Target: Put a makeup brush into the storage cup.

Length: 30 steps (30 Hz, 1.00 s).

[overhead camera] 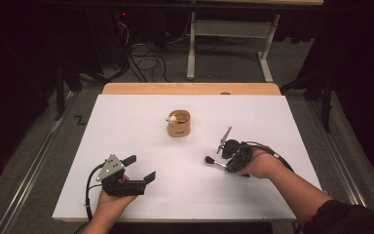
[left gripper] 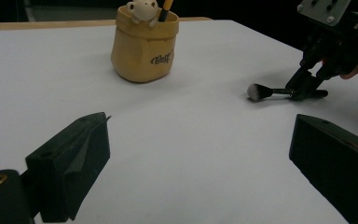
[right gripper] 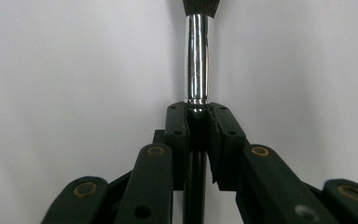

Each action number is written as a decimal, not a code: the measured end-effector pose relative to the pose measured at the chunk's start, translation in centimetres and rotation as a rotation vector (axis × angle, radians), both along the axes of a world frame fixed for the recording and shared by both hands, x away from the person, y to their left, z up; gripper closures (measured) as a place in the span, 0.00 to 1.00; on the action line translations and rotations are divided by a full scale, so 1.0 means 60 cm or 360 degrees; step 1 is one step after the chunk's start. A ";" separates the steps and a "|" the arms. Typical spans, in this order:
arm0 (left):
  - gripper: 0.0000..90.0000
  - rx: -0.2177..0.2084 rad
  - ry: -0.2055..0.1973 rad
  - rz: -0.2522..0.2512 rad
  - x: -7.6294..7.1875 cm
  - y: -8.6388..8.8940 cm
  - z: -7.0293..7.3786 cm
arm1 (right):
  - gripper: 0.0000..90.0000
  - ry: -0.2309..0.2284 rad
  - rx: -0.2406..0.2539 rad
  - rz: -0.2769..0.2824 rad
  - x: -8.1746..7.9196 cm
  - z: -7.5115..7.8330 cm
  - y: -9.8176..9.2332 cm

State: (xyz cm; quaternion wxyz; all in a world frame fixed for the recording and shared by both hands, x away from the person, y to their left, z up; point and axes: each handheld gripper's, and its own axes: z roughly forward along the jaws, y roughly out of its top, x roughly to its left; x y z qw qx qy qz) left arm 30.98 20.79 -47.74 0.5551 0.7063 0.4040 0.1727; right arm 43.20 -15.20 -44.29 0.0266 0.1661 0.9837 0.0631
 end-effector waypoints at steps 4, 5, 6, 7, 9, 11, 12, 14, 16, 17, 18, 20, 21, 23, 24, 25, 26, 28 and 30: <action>0.07 0.0009 0.0001 -0.0006 0.000 0.000 0.000 | 0.89 -0.0014 0.0010 -0.0041 0.000 0.009 -0.008; 0.07 0.0011 0.0001 -0.0008 0.000 0.000 0.000 | 0.89 -0.0016 0.0020 -0.0047 0.001 0.010 -0.010; 0.07 0.0007 0.0000 -0.0007 0.000 -0.001 0.000 | 0.89 -0.0016 0.0028 -0.0061 0.000 0.012 -0.012; 0.07 0.0007 0.0000 -0.0007 0.000 -0.001 0.000 | 0.89 -0.0024 0.0025 -0.0068 0.001 0.014 -0.014; 0.07 0.0007 -0.0003 -0.0007 -0.001 -0.001 0.000 | 0.89 -0.0030 0.0044 -0.0091 0.001 0.016 -0.017; 0.07 0.0004 -0.0005 -0.0006 -0.001 -0.002 0.000 | 0.89 -0.0037 0.0039 -0.0120 -0.001 0.018 -0.019; 0.07 0.0004 -0.0003 -0.0004 -0.001 -0.002 0.000 | 0.89 -0.0035 0.0038 -0.0124 -0.002 0.018 -0.020; 0.07 0.0004 -0.0005 0.0000 -0.001 -0.002 0.000 | 0.89 -0.0025 0.0040 -0.0126 -0.004 0.019 -0.022; 0.07 0.0004 -0.0007 -0.0003 -0.002 -0.003 0.000 | 0.89 -0.0028 0.0033 -0.0132 -0.006 0.021 -0.025; 0.07 0.0011 -0.0005 -0.0007 -0.002 -0.003 0.000 | 0.89 -0.0027 0.0039 -0.0133 -0.007 0.022 -0.027; 0.07 0.0012 -0.0005 -0.0007 -0.002 -0.003 -0.001 | 0.89 -0.0026 0.0040 -0.0138 -0.008 0.023 -0.029; 0.07 0.0009 -0.0006 -0.0006 -0.002 -0.003 -0.001 | 0.89 -0.0028 0.0046 -0.0144 -0.010 0.025 -0.033; 0.07 0.0010 -0.0006 -0.0007 -0.002 -0.003 -0.001 | 0.89 -0.0031 0.0045 -0.0152 -0.011 0.027 -0.034; 0.07 0.0010 -0.0005 -0.0005 -0.003 -0.004 -0.002 | 0.89 -0.0037 0.0061 -0.0157 -0.012 0.030 -0.038; 0.07 0.0008 -0.0004 -0.0006 -0.003 -0.004 -0.002 | 0.89 -0.0043 0.0066 -0.0166 -0.013 0.031 -0.039; 0.07 0.0011 -0.0006 -0.0005 -0.003 -0.004 -0.002 | 0.89 -0.0052 0.0076 -0.0172 -0.014 0.032 -0.041; 0.07 0.0012 -0.0006 -0.0005 -0.003 -0.004 -0.001 | 0.89 -0.0061 0.0095 -0.0172 -0.014 0.033 -0.044; 0.07 0.0011 -0.0012 -0.0003 -0.003 -0.004 -0.001 | 0.89 -0.0070 0.0115 -0.0184 -0.015 0.035 -0.048; 0.07 0.0011 -0.0013 -0.0002 -0.003 -0.004 -0.001 | 0.89 -0.0079 0.0121 -0.0193 -0.018 0.035 -0.050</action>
